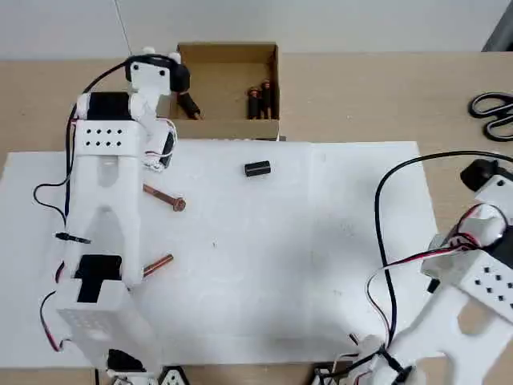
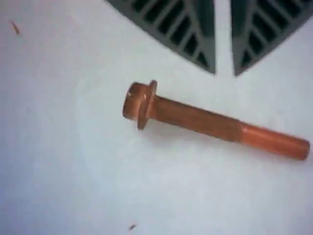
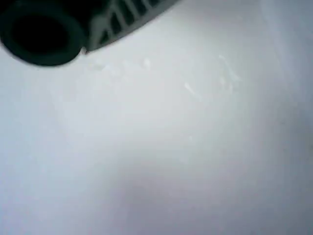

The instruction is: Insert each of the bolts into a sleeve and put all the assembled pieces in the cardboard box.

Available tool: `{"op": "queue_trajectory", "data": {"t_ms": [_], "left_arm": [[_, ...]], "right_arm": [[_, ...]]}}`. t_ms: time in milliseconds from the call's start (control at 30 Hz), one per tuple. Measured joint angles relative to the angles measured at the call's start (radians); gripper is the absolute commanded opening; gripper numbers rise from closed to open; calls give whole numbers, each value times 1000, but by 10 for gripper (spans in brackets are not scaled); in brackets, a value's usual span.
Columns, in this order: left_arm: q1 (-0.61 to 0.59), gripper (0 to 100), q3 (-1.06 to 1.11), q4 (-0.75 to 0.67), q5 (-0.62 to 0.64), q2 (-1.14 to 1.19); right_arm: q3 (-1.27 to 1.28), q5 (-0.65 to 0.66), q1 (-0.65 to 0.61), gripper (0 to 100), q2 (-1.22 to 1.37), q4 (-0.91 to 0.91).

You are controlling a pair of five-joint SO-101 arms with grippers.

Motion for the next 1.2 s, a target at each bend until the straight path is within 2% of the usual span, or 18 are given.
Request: {"op": "queue_trajectory", "data": {"t_ms": [67, 467, 600, 767, 1100, 1200], "left_arm": [[0, 6, -2, 0, -63, 12], [-34, 6, -2, 0, -905, 40], [-34, 6, -2, 0, -1100, 40], [-34, 6, 31, 20, -1178, 40], [-29, 11, 130, 34, -1206, 40], [-15, 70, 164, 34, -1206, 40]], "right_arm": [[0, 0, 0, 4, 0, 0], [0, 0, 0, 4, 0, 0], [0, 0, 0, 4, 0, 0], [0, 0, 0, 4, 0, 0], [0, 26, 0, 4, 0, 0], [0, 34, 0, 4, 0, 0]]}}
